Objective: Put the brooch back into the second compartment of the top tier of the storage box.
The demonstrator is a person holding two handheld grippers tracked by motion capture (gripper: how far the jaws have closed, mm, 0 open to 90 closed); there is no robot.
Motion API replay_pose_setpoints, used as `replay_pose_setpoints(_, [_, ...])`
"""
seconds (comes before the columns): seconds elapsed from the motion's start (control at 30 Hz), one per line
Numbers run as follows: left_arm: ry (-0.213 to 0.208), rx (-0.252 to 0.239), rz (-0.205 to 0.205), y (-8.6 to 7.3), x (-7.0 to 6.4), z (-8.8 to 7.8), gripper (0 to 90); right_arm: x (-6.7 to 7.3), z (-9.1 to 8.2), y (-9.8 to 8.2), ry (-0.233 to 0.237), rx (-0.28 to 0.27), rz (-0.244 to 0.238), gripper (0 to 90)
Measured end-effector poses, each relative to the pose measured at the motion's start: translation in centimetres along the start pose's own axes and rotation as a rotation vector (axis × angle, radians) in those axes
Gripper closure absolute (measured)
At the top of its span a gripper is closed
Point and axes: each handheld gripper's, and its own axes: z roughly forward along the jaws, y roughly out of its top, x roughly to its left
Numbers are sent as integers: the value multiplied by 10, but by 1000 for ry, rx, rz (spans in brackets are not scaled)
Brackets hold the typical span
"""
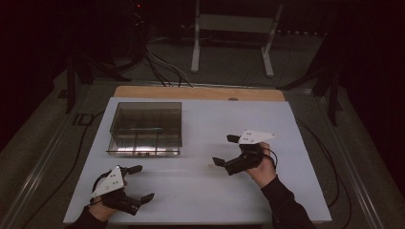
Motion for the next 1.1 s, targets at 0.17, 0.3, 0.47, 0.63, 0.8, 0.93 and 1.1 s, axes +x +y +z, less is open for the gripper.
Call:
replay_pose_setpoints(0.17, [-2, 1, 1, 0, 0, 0, 6, 1, 15, -7, 15, 26, -11, 0])
replay_pose_setpoints(0.3, [-4, 2, 3, 0, 0, 0, 6, 0, 25, -13, 28, 63, -18, 0])
replay_pose_setpoints(0.47, [-4, 4, 3, 0, 0, 0, 6, -3, 33, -23, 31, 92, -26, 0])
replay_pose_setpoints(0.63, [-2, 3, 2, 0, 0, 0, 6, -6, 41, -32, 29, 162, 7, 0])
replay_pose_setpoints(0.8, [-3, 4, 1, 0, 0, 0, 6, -6, 49, -38, -1, 204, 17, 66])
replay_pose_setpoints(0.93, [-1, 3, 0, 0, 0, 0, 6, -9, 51, -42, -11, 224, 30, 187])
replay_pose_setpoints(1.1, [-3, 0, -2, 0, 1, 0, 6, -13, 56, -49, -3, 283, 20, 414])
